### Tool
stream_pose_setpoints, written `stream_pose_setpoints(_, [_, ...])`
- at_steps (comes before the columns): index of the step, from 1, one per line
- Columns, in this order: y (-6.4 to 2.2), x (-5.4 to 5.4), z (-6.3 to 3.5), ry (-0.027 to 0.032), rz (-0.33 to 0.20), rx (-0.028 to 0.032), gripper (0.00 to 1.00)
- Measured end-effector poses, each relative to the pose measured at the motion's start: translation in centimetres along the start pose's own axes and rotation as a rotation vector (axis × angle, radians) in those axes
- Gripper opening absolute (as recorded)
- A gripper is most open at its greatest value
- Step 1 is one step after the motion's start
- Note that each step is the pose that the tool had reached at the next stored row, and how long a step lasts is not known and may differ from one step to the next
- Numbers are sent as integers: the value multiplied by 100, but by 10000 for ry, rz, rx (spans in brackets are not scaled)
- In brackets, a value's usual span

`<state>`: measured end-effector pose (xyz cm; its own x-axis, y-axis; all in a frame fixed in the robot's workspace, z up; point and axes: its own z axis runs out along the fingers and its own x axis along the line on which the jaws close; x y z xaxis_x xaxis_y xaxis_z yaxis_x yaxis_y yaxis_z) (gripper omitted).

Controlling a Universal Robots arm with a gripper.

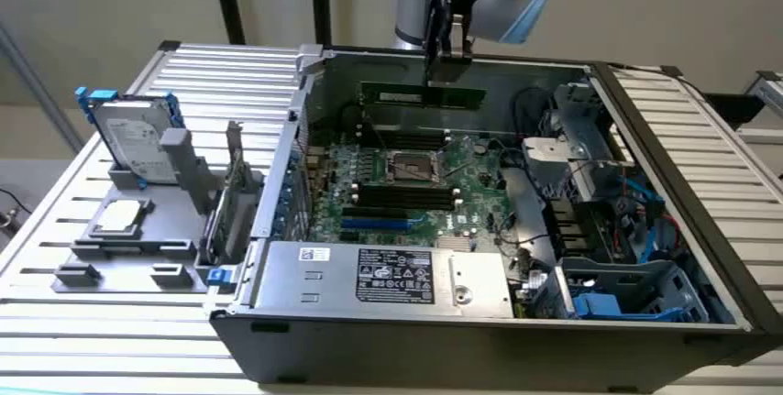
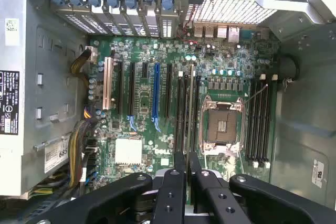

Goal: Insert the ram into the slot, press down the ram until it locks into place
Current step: 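Insert the ram into the slot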

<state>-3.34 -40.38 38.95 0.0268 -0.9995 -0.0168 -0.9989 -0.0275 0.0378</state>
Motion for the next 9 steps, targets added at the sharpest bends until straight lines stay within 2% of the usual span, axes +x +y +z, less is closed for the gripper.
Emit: stream_pose_setpoints(9, [0,0,4,-1,1,-3,14])
